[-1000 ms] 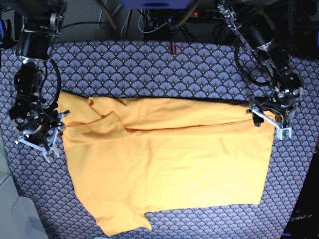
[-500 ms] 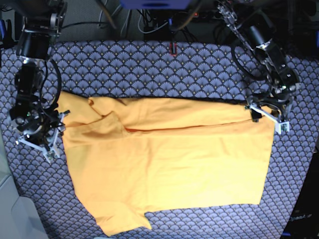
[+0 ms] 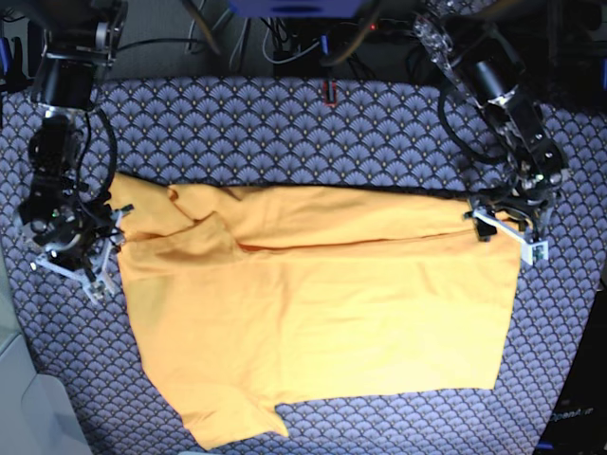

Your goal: Fold the T-shirt properly

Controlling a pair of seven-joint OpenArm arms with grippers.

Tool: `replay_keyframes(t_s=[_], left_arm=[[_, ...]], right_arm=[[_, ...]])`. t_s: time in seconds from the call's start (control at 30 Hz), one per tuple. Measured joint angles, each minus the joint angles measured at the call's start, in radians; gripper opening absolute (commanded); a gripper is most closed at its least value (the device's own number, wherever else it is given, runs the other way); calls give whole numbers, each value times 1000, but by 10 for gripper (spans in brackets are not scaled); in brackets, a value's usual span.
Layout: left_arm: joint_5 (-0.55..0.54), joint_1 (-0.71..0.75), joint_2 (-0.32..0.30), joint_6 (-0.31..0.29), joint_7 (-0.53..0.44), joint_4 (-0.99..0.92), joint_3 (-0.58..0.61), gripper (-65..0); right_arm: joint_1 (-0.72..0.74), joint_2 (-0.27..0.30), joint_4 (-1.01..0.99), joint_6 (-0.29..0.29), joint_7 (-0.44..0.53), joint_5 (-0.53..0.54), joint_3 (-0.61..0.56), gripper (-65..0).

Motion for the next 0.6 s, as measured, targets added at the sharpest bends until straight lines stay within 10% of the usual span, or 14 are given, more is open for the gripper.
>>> replay_keyframes(t_s=[0.3, 0.6], left_arm=[[0, -14, 1, 0, 1, -17, 0, -650], [0, -24, 3, 0, 16, -5, 0, -650]], right_arm=[[-3, 13, 0, 0, -2, 0, 0, -318], [-2, 13, 0, 0, -4, -3, 0, -318]])
